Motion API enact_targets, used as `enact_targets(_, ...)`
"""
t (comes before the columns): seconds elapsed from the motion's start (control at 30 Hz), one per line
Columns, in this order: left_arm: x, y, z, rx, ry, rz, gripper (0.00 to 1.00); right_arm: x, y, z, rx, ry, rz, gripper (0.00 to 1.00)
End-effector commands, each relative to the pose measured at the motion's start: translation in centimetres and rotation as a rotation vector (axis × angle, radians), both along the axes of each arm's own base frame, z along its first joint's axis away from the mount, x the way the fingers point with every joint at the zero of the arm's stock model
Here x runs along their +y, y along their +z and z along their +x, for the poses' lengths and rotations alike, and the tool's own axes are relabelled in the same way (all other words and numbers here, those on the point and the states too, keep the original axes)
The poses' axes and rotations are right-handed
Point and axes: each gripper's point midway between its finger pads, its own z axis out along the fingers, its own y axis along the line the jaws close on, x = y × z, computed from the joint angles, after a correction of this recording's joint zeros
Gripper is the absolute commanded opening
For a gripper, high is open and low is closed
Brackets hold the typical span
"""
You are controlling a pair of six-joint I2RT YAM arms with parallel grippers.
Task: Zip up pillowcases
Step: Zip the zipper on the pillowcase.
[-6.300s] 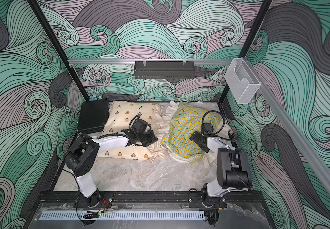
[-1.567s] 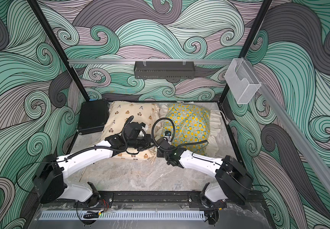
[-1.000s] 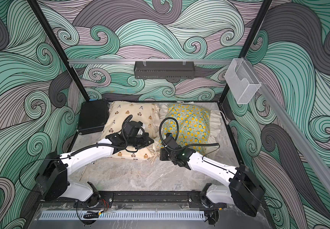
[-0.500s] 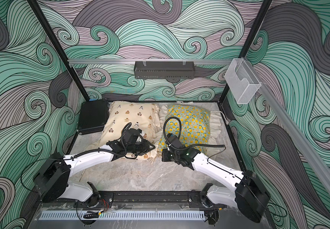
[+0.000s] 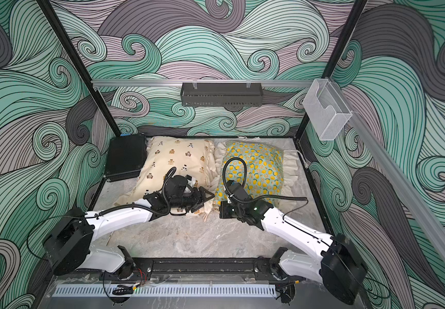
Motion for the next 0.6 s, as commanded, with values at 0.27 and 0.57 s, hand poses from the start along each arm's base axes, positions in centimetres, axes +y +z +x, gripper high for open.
enact_targets(0.27,-3.1,-1.1,1.8,0.031,0.018,-0.062,0.54,0.2,0.4,-0.8,0.027,0.039,0.019,0.04)
enact_targets(0.57,-3.6,-1.4,2.8,0.024,0.042,-0.037,0.31,0.0,-0.6,-1.4,0.070,0.056,-0.006,0.06)
